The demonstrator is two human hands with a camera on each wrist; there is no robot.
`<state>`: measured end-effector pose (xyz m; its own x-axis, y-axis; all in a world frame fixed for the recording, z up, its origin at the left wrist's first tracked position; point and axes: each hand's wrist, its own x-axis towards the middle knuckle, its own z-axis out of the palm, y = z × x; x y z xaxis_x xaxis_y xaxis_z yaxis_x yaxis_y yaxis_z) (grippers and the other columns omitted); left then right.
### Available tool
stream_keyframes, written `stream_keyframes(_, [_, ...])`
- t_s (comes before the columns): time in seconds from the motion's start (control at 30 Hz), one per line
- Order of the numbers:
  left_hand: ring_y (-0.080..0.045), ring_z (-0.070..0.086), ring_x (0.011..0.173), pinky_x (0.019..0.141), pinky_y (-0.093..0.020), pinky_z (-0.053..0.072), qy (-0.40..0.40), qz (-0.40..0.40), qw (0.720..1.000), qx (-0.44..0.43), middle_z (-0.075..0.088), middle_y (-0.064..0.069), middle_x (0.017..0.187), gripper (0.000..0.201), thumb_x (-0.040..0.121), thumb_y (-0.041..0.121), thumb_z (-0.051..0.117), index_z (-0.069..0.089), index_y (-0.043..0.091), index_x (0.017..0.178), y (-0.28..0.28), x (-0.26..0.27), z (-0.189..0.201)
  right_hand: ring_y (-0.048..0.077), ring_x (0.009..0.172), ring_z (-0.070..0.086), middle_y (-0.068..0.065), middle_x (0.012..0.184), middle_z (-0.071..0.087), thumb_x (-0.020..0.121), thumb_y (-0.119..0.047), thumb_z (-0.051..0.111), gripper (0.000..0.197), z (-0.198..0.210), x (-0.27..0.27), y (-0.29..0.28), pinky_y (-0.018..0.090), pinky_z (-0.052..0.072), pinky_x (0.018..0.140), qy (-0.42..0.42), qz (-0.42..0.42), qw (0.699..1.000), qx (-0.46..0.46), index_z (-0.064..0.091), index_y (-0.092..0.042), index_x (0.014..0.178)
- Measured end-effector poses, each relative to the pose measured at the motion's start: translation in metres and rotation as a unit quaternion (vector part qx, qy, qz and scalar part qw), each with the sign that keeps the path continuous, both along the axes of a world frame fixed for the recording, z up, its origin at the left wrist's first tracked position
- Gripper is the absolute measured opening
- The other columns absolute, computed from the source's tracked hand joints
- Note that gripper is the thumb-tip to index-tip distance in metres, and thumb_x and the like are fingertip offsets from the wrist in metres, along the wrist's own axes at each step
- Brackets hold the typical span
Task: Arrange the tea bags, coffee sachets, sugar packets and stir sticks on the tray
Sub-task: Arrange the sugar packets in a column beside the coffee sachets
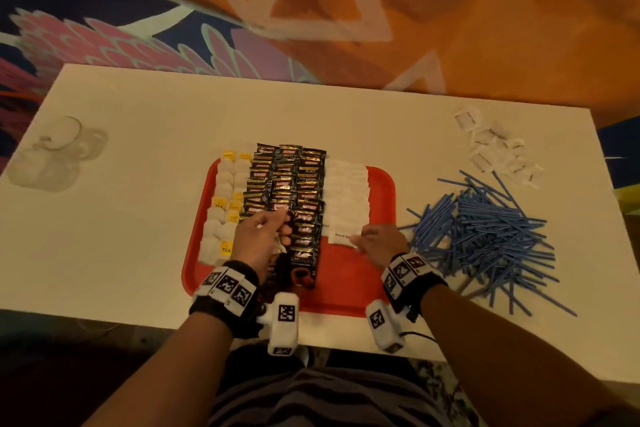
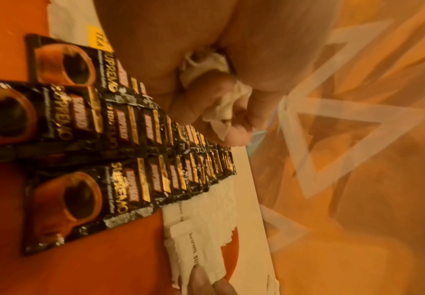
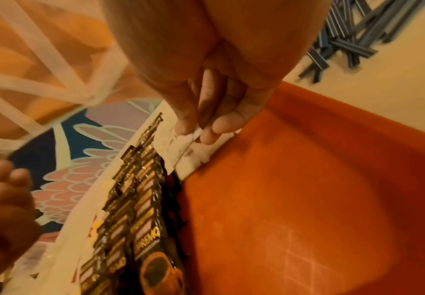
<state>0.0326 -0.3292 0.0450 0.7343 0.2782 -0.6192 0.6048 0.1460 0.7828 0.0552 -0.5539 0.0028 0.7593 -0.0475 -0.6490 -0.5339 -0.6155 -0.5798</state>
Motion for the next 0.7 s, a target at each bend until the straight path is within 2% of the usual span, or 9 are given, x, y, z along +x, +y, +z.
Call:
stream_keyframes(0.07, [-0.013, 0.055, 0.057, 0.050, -0.026, 0.039, -0.001, 0.005, 1.000, -0.004, 0.065, -0.001, 0.070, 0.025, 0.096, 0.033, 0.063, 0.068, 0.010, 0.089, 0.009, -0.006, -0.004, 0.021, 0.119, 0.057, 0.005, 0.128, 0.063, 0.088, -0.038, 0.069, 0.045, -0.004, -0.003, 0.005, 0.023, 0.039, 0.093, 0.008, -0.010, 1.000, -0.013, 0.064, -0.011, 0.124])
stream_keyframes(0.17, [-0.013, 0.055, 0.056, 0.051, -0.027, 0.043, 0.003, 0.012, 1.000, 0.005, 0.065, -0.001, 0.070, 0.024, 0.096, 0.033, 0.063, 0.068, 0.011, 0.088, 0.016, -0.012, -0.006, 0.020, 0.121, 0.055, 0.005, 0.130, 0.062, 0.090, -0.034, 0.068, 0.043, -0.014, -0.003, 0.013, 0.017, 0.033, 0.085, 0.003, -0.023, 0.999, -0.027, 0.063, -0.010, 0.124])
stream_keyframes(0.27, [-0.013, 0.055, 0.054, 0.056, -0.029, 0.045, 0.002, 0.015, 1.000, 0.009, 0.066, -0.001, 0.070, 0.024, 0.096, 0.032, 0.063, 0.069, 0.010, 0.089, 0.021, -0.013, -0.008, 0.019, 0.118, 0.058, 0.005, 0.127, 0.065, 0.089, -0.033, 0.069, 0.041, -0.020, -0.001, 0.022, 0.017, 0.034, 0.085, -0.009, -0.026, 0.999, -0.033, 0.065, -0.010, 0.122])
stream_keyframes(0.37, [-0.011, 0.055, 0.052, 0.050, -0.027, 0.041, 0.002, 0.007, 1.000, 0.016, 0.065, 0.000, 0.067, 0.025, 0.096, 0.033, 0.063, 0.068, 0.011, 0.087, 0.025, -0.014, -0.009, 0.019, 0.112, 0.061, 0.006, 0.120, 0.068, 0.089, -0.033, 0.069, 0.040, -0.025, 0.000, 0.029, 0.020, 0.041, 0.089, -0.015, -0.037, 0.999, -0.034, 0.065, -0.009, 0.120])
stream_keyframes(0.43, [-0.011, 0.054, 0.052, 0.046, -0.025, 0.039, 0.000, 0.006, 1.000, 0.016, 0.065, 0.000, 0.067, 0.024, 0.096, 0.033, 0.063, 0.068, 0.011, 0.087, 0.027, -0.014, -0.009, 0.019, 0.109, 0.062, 0.006, 0.116, 0.069, 0.089, -0.032, 0.069, 0.035, -0.026, 0.002, 0.032, 0.021, 0.042, 0.088, -0.020, -0.035, 0.999, -0.036, 0.066, -0.009, 0.115])
stream_keyframes(0.5, [-0.010, 0.054, 0.051, 0.042, -0.022, 0.037, 0.000, 0.002, 1.000, 0.019, 0.064, 0.001, 0.067, 0.024, 0.096, 0.033, 0.063, 0.067, 0.011, 0.086, 0.027, -0.014, -0.009, 0.017, 0.105, 0.062, 0.004, 0.111, 0.070, 0.089, -0.033, 0.069, 0.029, -0.026, 0.003, 0.034, 0.018, 0.038, 0.082, -0.021, -0.018, 0.999, -0.047, 0.067, -0.012, 0.109])
stream_keyframes(0.6, [-0.011, 0.054, 0.051, 0.043, -0.022, 0.038, -0.001, 0.001, 1.000, 0.017, 0.064, 0.001, 0.066, 0.025, 0.096, 0.033, 0.063, 0.067, 0.011, 0.085, 0.025, -0.013, -0.009, 0.016, 0.102, 0.062, 0.000, 0.104, 0.070, 0.087, -0.033, 0.070, 0.019, -0.027, 0.005, 0.035, 0.017, 0.034, 0.078, -0.032, -0.002, 0.998, -0.063, 0.062, -0.017, 0.092])
stream_keyframes(0.7, [-0.010, 0.054, 0.050, 0.048, -0.025, 0.041, 0.000, 0.004, 1.000, 0.019, 0.064, 0.001, 0.066, 0.025, 0.096, 0.032, 0.063, 0.067, 0.010, 0.085, 0.023, -0.011, -0.009, 0.015, 0.087, 0.063, -0.005, 0.087, 0.065, 0.082, -0.033, 0.075, 0.024, -0.028, 0.004, 0.035, 0.022, 0.044, 0.071, -0.057, -0.031, 0.995, -0.073, 0.056, -0.019, 0.079])
